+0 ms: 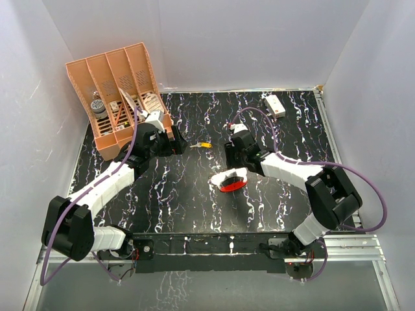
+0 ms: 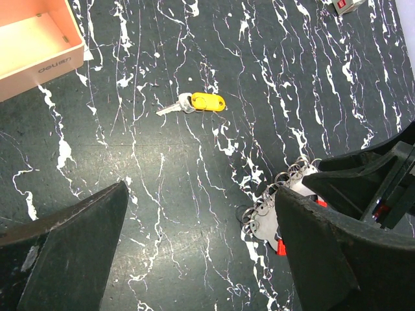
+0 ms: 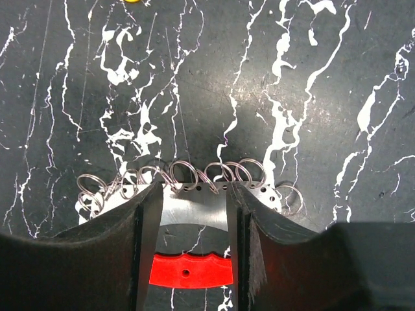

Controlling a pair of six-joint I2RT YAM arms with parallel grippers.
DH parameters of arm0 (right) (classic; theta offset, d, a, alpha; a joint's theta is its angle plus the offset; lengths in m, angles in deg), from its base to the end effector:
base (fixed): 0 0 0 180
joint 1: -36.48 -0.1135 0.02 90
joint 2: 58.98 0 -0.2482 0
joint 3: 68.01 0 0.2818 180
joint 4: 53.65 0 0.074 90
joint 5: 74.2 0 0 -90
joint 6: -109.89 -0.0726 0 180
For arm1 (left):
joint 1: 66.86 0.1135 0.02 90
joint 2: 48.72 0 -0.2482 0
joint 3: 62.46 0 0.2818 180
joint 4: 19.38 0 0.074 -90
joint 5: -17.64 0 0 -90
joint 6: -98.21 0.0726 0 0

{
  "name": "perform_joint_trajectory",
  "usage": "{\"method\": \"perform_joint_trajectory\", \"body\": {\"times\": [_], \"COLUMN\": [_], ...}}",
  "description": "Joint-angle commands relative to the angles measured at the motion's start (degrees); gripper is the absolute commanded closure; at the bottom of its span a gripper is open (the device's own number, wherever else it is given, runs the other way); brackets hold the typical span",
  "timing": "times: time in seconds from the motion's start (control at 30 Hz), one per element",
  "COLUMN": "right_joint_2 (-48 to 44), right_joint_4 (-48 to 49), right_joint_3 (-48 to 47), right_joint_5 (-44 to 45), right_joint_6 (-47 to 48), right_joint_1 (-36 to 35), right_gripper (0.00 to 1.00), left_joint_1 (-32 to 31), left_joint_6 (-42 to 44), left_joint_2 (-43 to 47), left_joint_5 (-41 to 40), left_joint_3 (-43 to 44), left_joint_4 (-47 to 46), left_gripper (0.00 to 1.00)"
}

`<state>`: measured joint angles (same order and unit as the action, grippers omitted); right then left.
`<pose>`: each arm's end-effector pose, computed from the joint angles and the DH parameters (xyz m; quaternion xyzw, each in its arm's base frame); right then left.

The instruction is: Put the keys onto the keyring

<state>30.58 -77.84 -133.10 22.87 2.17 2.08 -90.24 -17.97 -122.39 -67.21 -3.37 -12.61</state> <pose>0.3112 0.2023 0.1353 -0.1139 0.9271 0.1030 0.3418 0.3271 -0.1485 0.2275 0.0052 0.8254 -0.2698 0.4959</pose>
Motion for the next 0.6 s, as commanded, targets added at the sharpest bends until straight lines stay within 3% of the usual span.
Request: {"method": "perform_joint_trajectory", "body": {"times": [0.0,0.57], "right_joint_2": [-1.65,-0.26], "right_joint_4": [1.72,4.54], "right_joint_3": [0.95,1.83], "right_joint_5": [-1.50,-5.17], "right_joint_6": [1.03,2.40], "right_joint_1": [0.27,0.47], "right_gripper": [0.58,0.64], "left_joint_1": [0.00,-0.09], "left_joint_6": [-0.36,-0.45], "left_joint_2": [0.65,-0.11], "left_joint_5": [0.71,0.71], "left_joint_3": [0.01,0.14], "left_joint_4": [-0.28,-0.32], "left_gripper": [0.05,0.05]}}
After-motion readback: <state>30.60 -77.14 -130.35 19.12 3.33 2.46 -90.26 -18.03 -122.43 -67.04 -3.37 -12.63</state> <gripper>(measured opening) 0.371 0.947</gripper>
